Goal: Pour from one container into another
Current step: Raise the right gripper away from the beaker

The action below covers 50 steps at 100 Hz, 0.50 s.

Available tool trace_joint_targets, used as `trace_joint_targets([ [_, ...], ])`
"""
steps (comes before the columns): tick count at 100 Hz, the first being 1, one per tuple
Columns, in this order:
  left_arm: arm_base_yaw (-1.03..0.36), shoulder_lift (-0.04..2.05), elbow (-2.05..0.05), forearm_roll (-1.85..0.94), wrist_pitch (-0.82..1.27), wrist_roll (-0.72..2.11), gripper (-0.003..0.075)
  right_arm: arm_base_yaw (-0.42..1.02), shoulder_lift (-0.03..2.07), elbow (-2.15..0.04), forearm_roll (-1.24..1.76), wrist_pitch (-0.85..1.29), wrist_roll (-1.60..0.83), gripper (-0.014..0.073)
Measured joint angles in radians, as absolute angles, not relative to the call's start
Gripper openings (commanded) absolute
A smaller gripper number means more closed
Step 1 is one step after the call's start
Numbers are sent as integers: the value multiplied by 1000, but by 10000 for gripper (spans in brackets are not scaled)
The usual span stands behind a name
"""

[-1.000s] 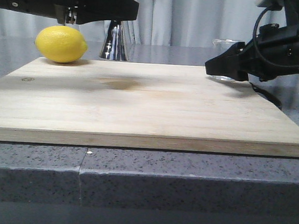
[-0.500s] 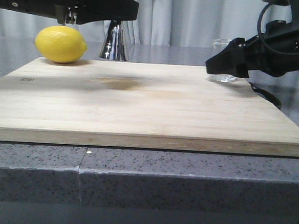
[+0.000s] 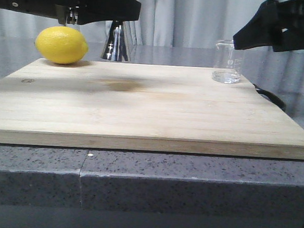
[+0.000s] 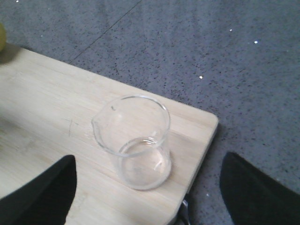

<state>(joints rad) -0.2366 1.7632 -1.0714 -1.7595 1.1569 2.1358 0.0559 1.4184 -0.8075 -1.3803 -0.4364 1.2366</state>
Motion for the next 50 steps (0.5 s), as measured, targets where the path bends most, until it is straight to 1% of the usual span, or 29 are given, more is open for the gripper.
trace_joint_targets([
  [15,-237,1763,-1071,-1759,1157,2136,169,79,1303,-727,-1383,-392,1250,562],
  [50,-237,1763,-1071,-1759,1157,2136,169,94,1083,-631,-1385,-402,1284,562],
])
